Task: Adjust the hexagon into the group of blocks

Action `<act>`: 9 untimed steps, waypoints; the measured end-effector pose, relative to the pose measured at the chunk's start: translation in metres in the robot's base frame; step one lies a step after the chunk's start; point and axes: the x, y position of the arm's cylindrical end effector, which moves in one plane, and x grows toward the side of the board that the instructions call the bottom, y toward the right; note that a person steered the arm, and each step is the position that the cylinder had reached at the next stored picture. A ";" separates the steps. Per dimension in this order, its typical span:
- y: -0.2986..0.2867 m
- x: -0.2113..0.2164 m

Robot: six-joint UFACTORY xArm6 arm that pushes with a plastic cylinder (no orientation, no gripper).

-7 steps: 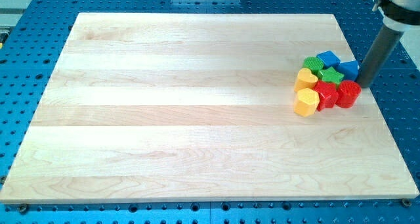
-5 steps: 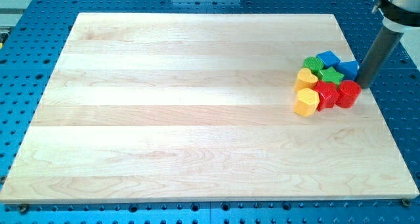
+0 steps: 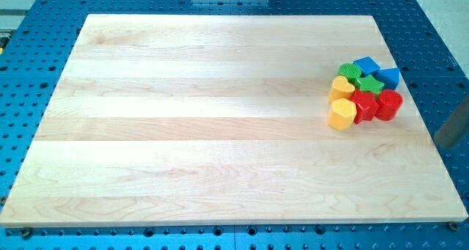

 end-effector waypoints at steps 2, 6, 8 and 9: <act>-0.120 0.026; -0.149 -0.055; -0.144 -0.057; -0.155 -0.014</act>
